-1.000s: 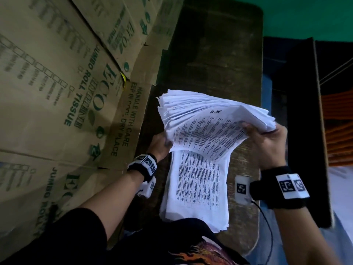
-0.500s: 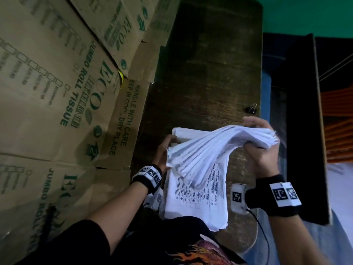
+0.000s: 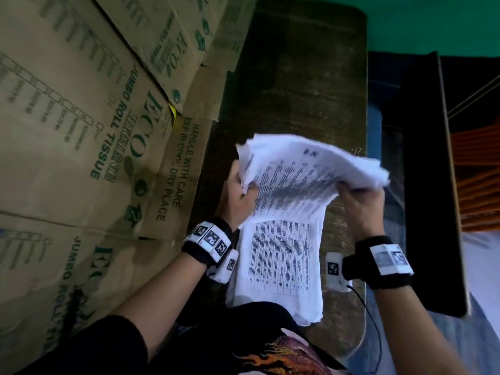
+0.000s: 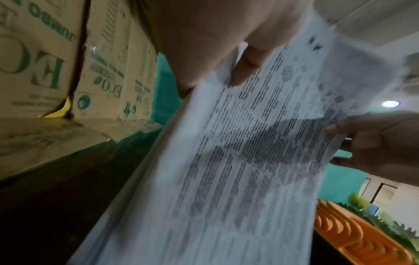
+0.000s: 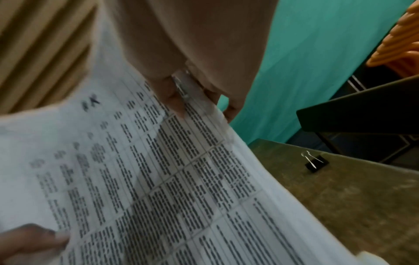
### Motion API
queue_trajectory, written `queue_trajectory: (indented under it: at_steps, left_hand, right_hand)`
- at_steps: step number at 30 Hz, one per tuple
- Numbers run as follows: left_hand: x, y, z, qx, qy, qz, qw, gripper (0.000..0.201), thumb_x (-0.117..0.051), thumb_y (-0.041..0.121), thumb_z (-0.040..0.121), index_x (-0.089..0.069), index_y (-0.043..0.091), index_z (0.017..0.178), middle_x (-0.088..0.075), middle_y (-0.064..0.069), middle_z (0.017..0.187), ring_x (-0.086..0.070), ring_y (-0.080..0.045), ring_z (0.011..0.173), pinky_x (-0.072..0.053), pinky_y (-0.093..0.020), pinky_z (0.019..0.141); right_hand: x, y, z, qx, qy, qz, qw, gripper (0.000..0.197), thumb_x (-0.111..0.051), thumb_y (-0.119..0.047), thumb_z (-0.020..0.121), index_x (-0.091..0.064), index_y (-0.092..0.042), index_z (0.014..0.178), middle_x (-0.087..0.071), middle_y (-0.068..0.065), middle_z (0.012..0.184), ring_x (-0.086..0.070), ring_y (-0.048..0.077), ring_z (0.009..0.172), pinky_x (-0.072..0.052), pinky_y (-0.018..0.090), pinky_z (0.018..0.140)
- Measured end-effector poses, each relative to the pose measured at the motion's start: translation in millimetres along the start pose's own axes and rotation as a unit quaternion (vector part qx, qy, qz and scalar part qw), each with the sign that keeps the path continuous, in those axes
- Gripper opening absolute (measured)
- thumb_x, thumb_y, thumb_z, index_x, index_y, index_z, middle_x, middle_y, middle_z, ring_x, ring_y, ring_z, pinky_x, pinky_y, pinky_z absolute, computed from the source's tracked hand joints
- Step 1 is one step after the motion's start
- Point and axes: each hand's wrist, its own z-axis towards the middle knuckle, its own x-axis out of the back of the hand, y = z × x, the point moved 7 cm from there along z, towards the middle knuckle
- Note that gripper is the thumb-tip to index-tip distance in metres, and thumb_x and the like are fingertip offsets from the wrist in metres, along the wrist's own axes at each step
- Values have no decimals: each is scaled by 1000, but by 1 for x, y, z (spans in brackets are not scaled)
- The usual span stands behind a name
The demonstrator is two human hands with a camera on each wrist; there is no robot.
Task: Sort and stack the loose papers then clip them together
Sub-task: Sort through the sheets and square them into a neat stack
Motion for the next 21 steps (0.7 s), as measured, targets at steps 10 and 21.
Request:
queue_trajectory:
  at_steps: [10, 21]
  left_hand:
    - [-25, -82, -49, 269, -145, 22, 952, 43, -50, 2, 88, -27, 15, 121, -57, -8, 121, -58, -24, 108, -50, -40, 92]
    - [-22, -149, -97, 373, -161, 272, 872, 75, -55, 29, 89, -13, 10, 148, -10, -15, 151, -11, -41, 140, -18, -49, 115]
  right_hand:
    - [-28, 67, -31, -194, -93, -38, 976, 38, -49, 12, 86, -43, -1, 121, -59, 7, 105, -62, 16, 87, -45, 6, 52]
    - [-32, 178, -81, -346, -154, -342, 860, 79, -53, -50, 91, -18, -7, 148, -10, 20, 156, -9, 39, 144, -19, 58, 112]
